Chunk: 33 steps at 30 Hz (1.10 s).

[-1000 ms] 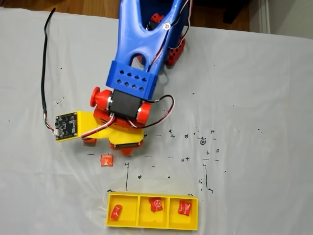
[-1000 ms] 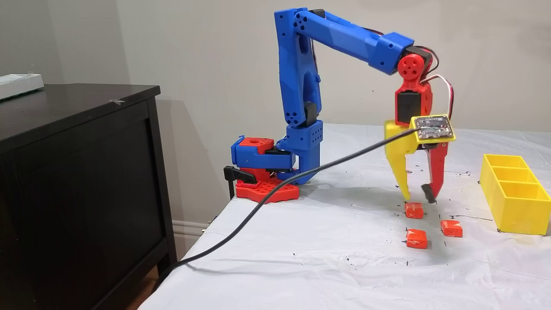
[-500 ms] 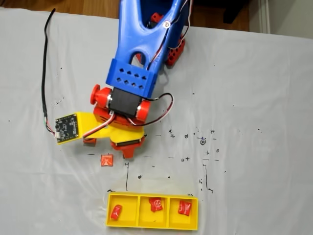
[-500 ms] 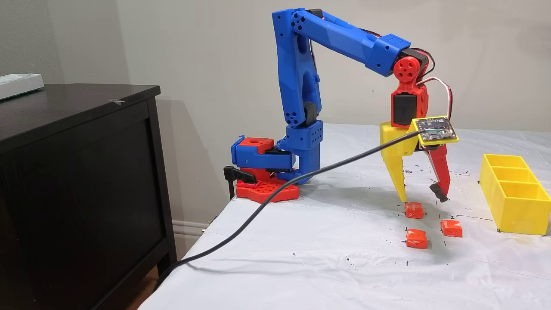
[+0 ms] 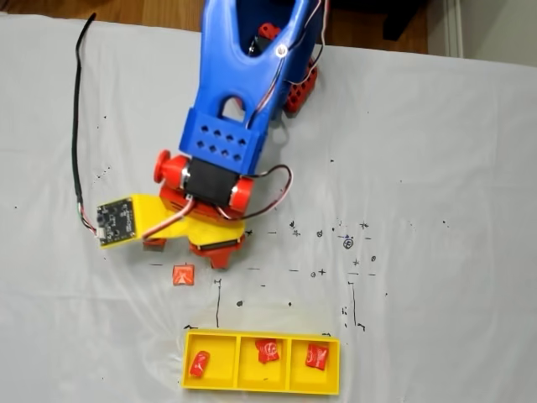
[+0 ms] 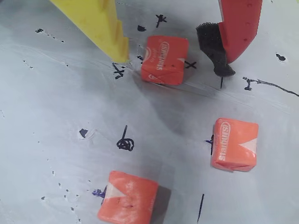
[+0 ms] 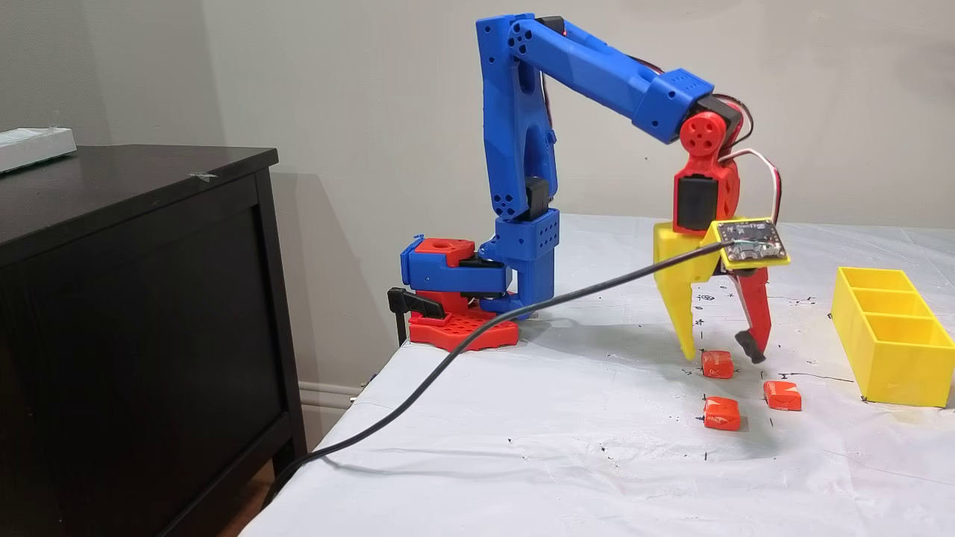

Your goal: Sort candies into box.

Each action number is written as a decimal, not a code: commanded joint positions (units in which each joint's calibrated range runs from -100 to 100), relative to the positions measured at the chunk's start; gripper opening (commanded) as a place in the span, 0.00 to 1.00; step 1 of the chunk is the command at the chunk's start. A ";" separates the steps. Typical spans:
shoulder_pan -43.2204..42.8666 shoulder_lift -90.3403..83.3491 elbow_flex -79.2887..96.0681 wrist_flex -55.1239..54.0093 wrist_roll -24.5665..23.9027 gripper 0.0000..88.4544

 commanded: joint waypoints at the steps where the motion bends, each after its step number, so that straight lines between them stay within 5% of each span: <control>1: -0.79 1.76 -0.44 -2.06 -0.49 0.25; 10: -1.15 5.15 -0.17 -3.53 -0.63 0.22; 17: -1.15 2.61 0.19 -3.69 0.05 0.00; 33: -9.13 -9.86 -8.55 -3.36 -5.52 0.00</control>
